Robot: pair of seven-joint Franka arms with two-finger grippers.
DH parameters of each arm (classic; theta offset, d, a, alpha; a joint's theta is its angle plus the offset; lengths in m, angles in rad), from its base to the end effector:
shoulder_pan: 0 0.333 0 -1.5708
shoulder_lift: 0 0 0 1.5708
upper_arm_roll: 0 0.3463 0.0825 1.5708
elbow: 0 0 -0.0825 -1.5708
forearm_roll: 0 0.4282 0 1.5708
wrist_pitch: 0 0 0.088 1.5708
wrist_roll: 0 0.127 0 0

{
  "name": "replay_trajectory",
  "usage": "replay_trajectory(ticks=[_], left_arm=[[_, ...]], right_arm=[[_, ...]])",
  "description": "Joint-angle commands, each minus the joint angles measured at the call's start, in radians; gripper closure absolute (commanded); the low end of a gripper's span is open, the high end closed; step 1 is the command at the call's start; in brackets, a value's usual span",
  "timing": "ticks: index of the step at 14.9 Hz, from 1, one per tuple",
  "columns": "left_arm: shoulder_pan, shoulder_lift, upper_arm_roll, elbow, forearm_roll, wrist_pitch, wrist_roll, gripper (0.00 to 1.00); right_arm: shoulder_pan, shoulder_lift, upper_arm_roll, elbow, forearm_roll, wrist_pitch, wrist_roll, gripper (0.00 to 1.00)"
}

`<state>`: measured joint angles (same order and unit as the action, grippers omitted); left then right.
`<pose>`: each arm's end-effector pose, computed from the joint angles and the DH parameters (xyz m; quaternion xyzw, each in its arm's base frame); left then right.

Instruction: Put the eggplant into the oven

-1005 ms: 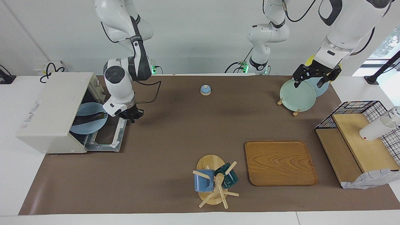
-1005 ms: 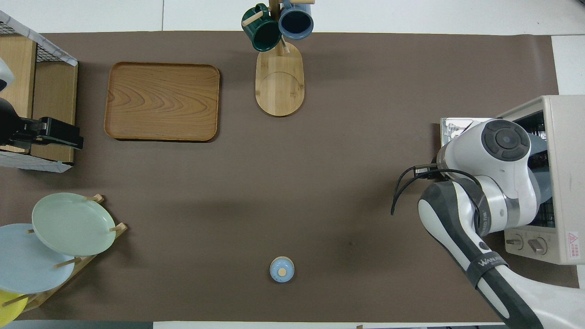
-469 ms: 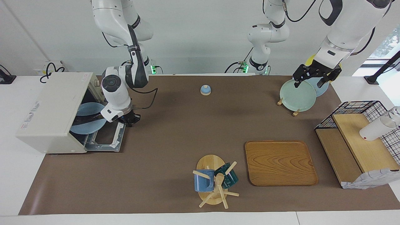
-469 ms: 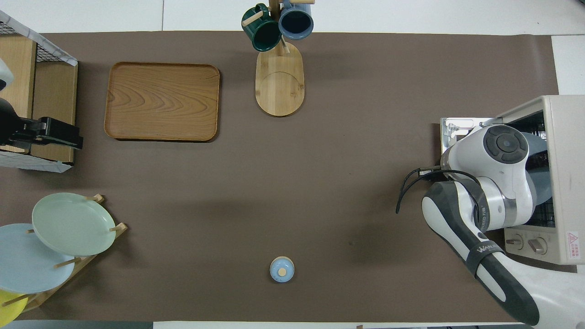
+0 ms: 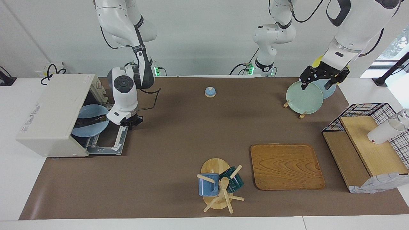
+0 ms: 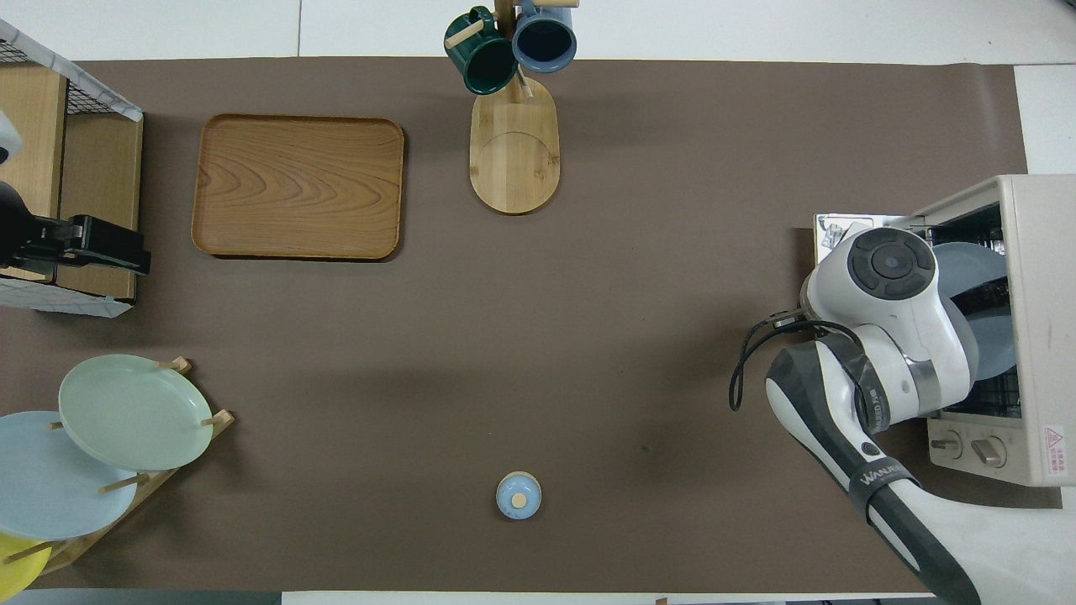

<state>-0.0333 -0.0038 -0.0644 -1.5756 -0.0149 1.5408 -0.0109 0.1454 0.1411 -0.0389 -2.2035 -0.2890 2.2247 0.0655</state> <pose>0.5905 -0.0599 0.6320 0.9989 -0.0435 -0.0159 0.0065 0.5661 0.0469 0.2889 0.9853 0.1145 -0.0497 0.1162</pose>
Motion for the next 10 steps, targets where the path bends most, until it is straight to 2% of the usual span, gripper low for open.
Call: replay_trajectory(ticks=[1,4,8,10], left_arm=[[0.015,-0.013,-0.011,-0.006,0.015,-0.011,0.009,0.00],[0.015,-0.013,-0.011,-0.006,0.015,-0.011,0.009,0.00],[0.015,-0.013,-0.011,-0.006,0.015,-0.011,0.009,0.00],[0.015,-0.013,-0.011,-0.006,0.015,-0.011,0.009,0.00]], right_arm=[[-0.035,-0.015,-0.019,0.105,-0.055,-0.097,-0.128,1.00],[-0.082,-0.050,-0.024,0.182,-0.042,-0.207,-0.215,1.00],[-0.176,-0.087,-0.024,0.182,0.031,-0.233,-0.366,1.00],[-0.205,-0.107,-0.024,0.182,0.042,-0.253,-0.406,0.97]])
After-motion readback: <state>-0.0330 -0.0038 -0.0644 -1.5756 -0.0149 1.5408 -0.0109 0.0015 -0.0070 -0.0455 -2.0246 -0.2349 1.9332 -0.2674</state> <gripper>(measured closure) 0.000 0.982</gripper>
